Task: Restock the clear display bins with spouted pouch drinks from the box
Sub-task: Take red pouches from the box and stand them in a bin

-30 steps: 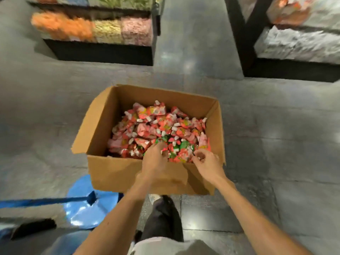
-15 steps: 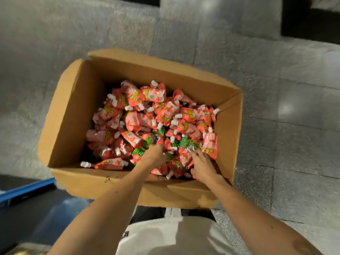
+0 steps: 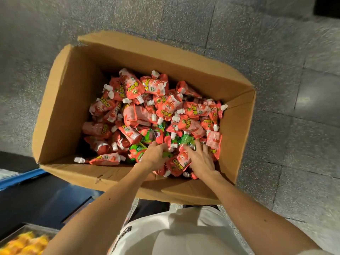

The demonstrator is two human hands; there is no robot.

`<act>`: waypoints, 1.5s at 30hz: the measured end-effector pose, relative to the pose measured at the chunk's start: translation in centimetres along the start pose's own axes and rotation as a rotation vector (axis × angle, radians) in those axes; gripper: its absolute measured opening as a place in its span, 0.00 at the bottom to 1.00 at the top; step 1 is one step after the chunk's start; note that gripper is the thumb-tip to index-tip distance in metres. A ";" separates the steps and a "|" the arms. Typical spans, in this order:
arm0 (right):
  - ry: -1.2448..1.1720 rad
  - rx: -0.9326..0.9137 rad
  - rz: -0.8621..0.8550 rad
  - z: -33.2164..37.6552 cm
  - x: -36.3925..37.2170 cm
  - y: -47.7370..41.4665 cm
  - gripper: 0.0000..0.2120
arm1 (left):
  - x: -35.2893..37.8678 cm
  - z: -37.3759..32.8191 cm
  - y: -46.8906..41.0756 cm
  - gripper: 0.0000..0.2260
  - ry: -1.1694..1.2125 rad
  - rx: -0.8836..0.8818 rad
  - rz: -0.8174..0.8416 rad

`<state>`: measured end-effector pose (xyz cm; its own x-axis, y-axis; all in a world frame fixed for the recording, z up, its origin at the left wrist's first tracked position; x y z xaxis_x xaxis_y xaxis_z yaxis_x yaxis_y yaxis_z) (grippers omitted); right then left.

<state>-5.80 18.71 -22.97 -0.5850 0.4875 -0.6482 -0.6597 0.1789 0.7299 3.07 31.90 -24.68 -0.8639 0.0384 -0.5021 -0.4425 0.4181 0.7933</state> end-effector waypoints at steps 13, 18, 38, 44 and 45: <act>-0.447 -0.068 -0.015 0.4 -2.4 0.7 0.24 | -3.5 -1.5 2.3 0.08 0.385 0.112 0.000; -0.569 -0.098 0.054 1.3 -3.4 -0.1 0.23 | -4.0 -3.7 3.0 0.17 0.445 0.163 0.111; 0.156 -0.118 0.124 1.1 1.3 -2.0 0.34 | -9.0 3.2 2.7 0.09 0.566 0.010 -0.048; 0.239 -0.089 0.168 1.3 2.5 -1.7 0.30 | -8.2 2.4 2.9 0.22 0.524 0.020 -0.037; 0.242 -0.087 0.170 1.3 2.8 -1.7 0.26 | -7.9 2.4 2.9 0.22 0.519 0.030 -0.030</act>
<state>-5.69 20.92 -25.72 -0.7789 0.2847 -0.5589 -0.5746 0.0334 0.8178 9.21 34.97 -19.20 -0.8596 -0.4264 -0.2816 -0.4686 0.4381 0.7671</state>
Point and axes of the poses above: each hand's wrist, its own y-axis away from the middle knuckle, its own x-axis out of the palm, z = x × y, the point moved 10 cm from there along -y, towards the middle knuckle, and after that the axes turned 1 degree about z, right-handed, at the moved point
